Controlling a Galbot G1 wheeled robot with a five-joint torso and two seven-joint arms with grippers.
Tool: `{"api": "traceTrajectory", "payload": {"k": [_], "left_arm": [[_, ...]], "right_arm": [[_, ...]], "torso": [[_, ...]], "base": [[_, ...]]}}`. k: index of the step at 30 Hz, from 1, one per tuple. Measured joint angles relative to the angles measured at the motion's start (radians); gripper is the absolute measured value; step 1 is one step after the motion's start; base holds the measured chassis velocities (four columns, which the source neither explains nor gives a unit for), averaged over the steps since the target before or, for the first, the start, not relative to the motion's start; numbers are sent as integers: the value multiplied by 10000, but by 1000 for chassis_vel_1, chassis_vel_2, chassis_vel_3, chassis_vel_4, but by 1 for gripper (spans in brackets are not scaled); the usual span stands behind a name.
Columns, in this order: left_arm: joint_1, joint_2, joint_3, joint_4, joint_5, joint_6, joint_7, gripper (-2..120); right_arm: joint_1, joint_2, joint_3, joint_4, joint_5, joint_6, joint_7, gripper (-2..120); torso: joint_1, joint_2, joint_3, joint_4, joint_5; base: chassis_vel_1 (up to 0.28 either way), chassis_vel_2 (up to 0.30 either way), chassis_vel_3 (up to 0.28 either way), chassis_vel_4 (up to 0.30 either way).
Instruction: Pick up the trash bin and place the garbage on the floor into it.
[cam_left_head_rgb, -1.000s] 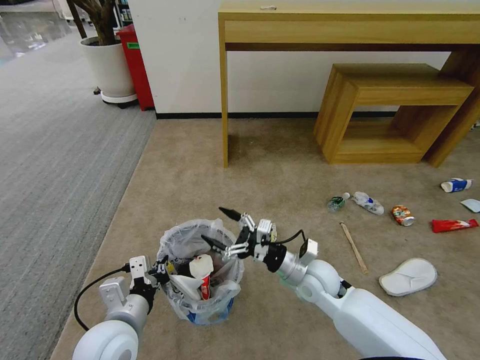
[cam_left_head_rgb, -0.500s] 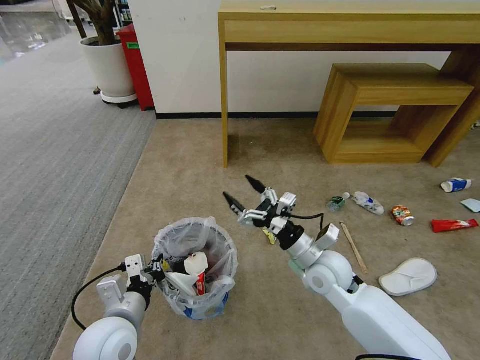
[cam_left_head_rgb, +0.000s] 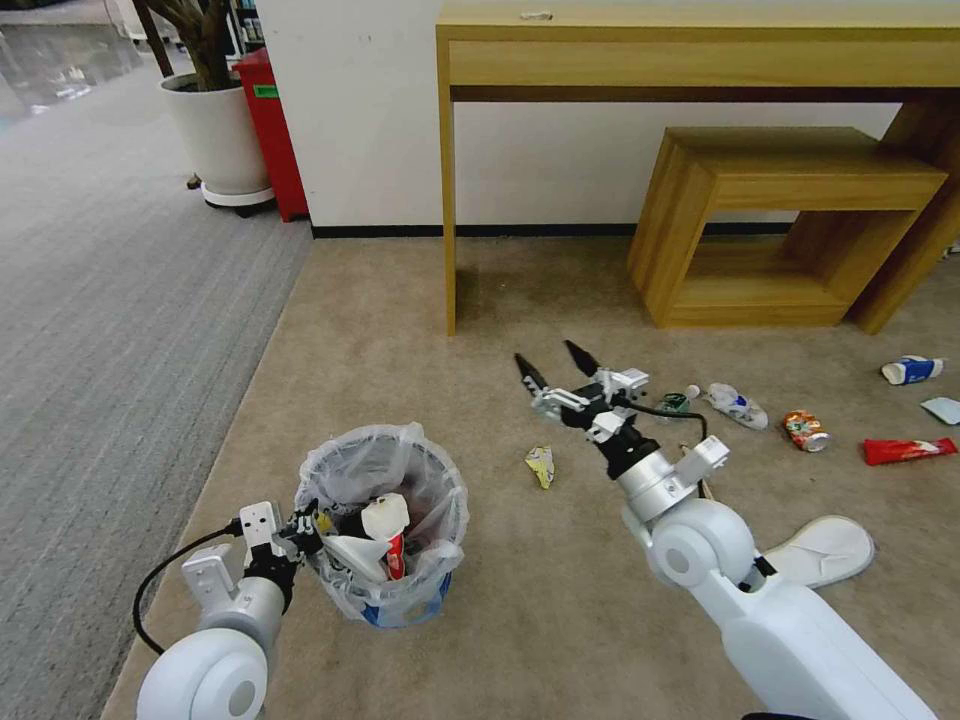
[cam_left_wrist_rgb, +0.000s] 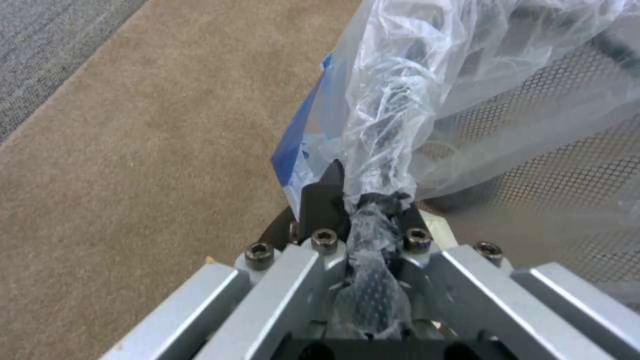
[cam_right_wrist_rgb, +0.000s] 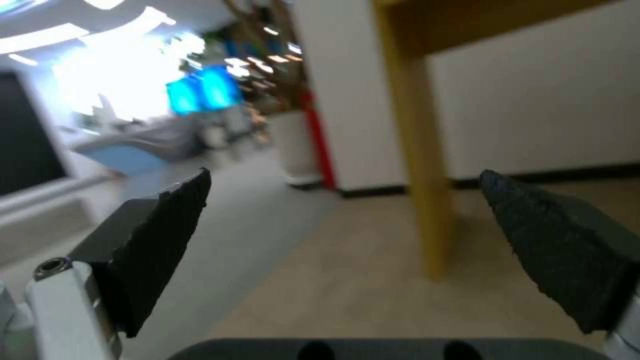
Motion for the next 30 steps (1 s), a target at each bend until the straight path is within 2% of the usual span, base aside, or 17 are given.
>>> {"api": "traceTrajectory", "payload": {"k": [3,9,16,30], "left_arm": [[-88,87,-17,57,-81,-21,13,1],[-172,108,-91,132,-117,-59,24,1],[-293,148,-182,254,-200,-90,35,1],[-306,175,-365,246,-333,-157,52,1]], "right_arm": [[-397,-89,641,1,-490,-446,526,100],[-866,-163,1203,-80,-799,-497,1057,100],[-1660,-418,2030,-132,-975,-234,1412,100],[-2631,-650,3047,-420,-1315,492,1364,100]], "torso": [[0,0,0,-2,-1],[0,0,0,-1,-1],[0,0,0,-1,0],[0,0,0,-1,0]], "base": [[0,0,0,0],[0,0,0,0],[0,0,0,0],[0,0,0,0]]}}
